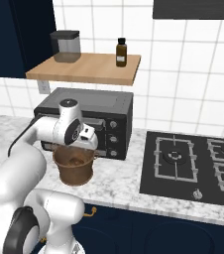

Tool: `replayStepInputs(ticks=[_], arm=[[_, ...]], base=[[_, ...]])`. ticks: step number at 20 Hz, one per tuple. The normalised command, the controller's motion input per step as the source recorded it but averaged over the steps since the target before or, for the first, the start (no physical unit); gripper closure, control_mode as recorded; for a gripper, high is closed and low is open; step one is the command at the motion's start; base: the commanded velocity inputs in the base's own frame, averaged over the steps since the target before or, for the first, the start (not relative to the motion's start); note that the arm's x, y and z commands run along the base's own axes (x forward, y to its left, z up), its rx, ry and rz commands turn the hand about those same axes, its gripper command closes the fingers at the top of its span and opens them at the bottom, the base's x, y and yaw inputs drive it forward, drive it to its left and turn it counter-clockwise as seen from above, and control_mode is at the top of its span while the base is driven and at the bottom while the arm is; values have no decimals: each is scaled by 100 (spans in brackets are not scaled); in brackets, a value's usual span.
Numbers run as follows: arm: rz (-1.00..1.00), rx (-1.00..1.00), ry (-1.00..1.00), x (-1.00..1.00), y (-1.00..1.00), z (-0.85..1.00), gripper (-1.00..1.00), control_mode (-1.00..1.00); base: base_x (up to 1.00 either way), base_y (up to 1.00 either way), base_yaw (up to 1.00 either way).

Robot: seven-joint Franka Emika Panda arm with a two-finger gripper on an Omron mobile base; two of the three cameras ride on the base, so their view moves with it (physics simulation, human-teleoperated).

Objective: Open the cabinet, pick up the bread from the cabinet and place it in the basket. Then move the basket to the dining counter.

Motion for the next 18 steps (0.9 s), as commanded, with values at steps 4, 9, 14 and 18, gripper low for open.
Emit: replayStepInputs(ticks=[4,9,14,18], arm=[[-27,1,0,-45,-49,20,-100,-100],[-21,3,0,-35,-51,-30,-100,-100],[-1,5,0,0,-1,-30,-100,-100],[-2,1,0,5,0,-13,-100,-100]], base=[[0,0,0],[0,0,0],[0,0,0],[0,0,0]])
